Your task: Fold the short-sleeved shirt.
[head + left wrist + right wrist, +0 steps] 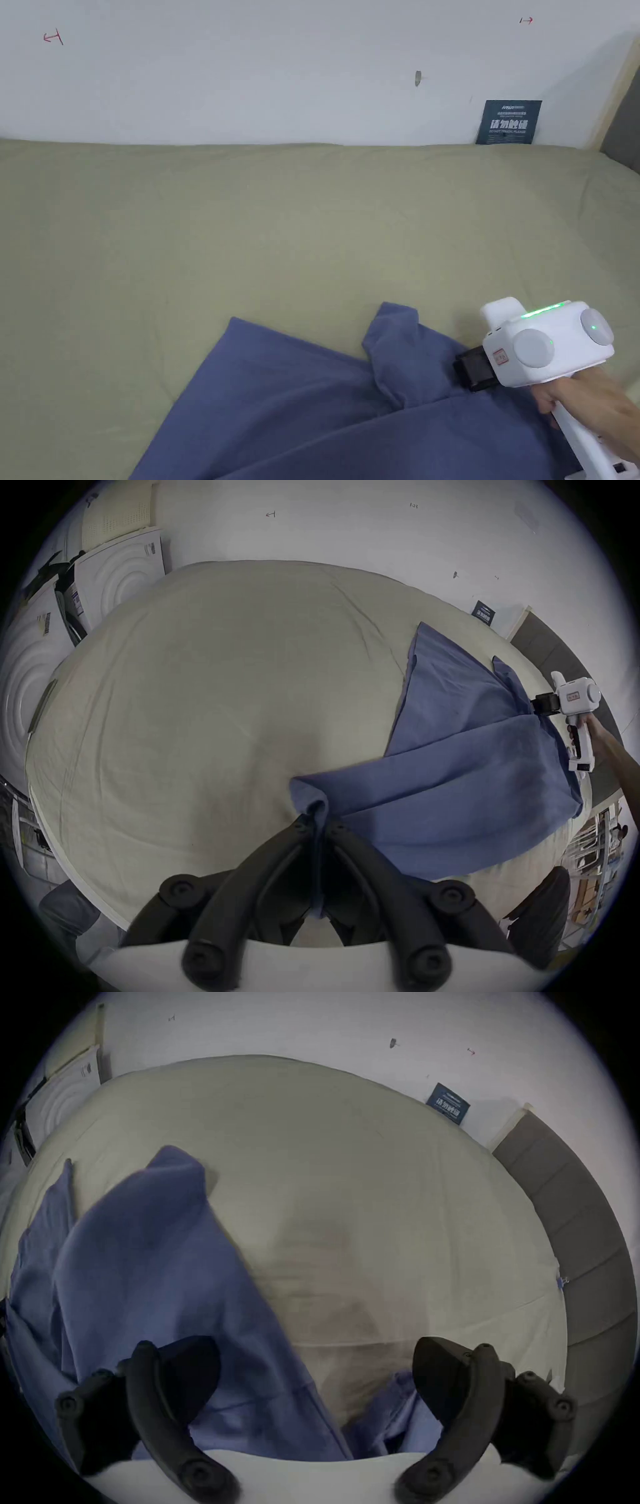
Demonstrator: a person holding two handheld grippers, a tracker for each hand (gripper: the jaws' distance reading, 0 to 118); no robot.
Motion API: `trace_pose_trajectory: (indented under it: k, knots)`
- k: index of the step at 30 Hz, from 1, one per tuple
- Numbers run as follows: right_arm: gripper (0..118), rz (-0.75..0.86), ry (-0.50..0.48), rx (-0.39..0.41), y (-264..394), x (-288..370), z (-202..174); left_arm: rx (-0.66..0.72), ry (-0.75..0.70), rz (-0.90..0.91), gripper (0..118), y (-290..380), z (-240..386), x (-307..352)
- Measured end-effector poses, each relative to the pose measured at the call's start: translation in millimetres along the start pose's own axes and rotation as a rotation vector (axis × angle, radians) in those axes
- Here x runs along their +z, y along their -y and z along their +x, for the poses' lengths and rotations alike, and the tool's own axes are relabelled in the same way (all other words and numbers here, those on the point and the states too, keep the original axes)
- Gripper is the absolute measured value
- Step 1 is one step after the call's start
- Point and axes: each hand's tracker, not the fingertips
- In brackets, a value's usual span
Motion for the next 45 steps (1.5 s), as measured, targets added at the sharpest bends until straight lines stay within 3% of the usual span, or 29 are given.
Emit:
trace_pose_trajectory:
  k: [2, 3, 4, 5, 6, 8, 10, 13, 17, 21, 27, 32, 45]
  knots:
    - [107, 0.002, -0.009, -0.003, 4.5, -10.2, 9.9, -0.013, -0.01, 0.0, 6, 0.9, 2.3, 0.7]
    - [93, 0.015, -0.074, -0.008, 3.6, -1.2, 9.3, -0.018, -0.015, 0.0, 6, 0.0, 3.9, -0.1]
    - [59, 0.037, -0.132, -0.016, 2.8, 6.2, 8.2, -0.021, -0.019, -0.002, 6, -0.4, 4.9, 0.0]
    - [1, 0.086, -0.127, -0.025, 7.8, 30.6, -3.8, -0.024, -0.022, -0.005, 6, -1.6, 5.6, 1.1]
    - [0, 0.11, -0.026, 0.014, 6.1, 50.7, -7.8, -0.023, -0.027, -0.006, 6, -2.4, 6.7, 3.2]
    - [0, 0.171, -0.102, 0.0, 6.2, 83.9, -0.6, -0.028, -0.034, -0.005, 6, -4.1, 3.9, 6.7]
    - [0, 0.253, -0.09, -0.014, 26.2, 96.9, 8.3, -0.016, -0.051, 0.032, 6, -5.0, 4.5, 20.9]
    - [0, 0.358, -0.109, -0.043, 45.0, 179.6, 24.4, 0.017, -0.022, 0.136, 6, -15.7, 6.2, 57.7]
    - [0, 0.505, -0.062, -0.049, 71.3, 274.1, 48.8, -0.036, -0.013, 0.261, 6, -43.5, 20.6, 109.0]
    - [0, 0.633, -0.054, -0.119, 94.1, 357.6, 78.9, -0.036, 0.051, 0.373, 6, -80.5, 42.0, 160.8]
    - [0, 0.782, 0.025, -0.177, 118.0, 443.9, 105.1, -0.082, 0.072, 0.517, 6, -139.7, 76.8, 239.1]
    - [0, 0.834, 0.018, -0.238, 115.3, 465.8, 139.4, -0.118, 0.043, 0.583, 6, -182.8, 97.5, 284.7]
    - [0, 0.863, 0.013, -0.275, 56.5, 469.8, 130.5, -0.1, -0.053, 0.596, 6, -230.7, 103.3, 295.6]
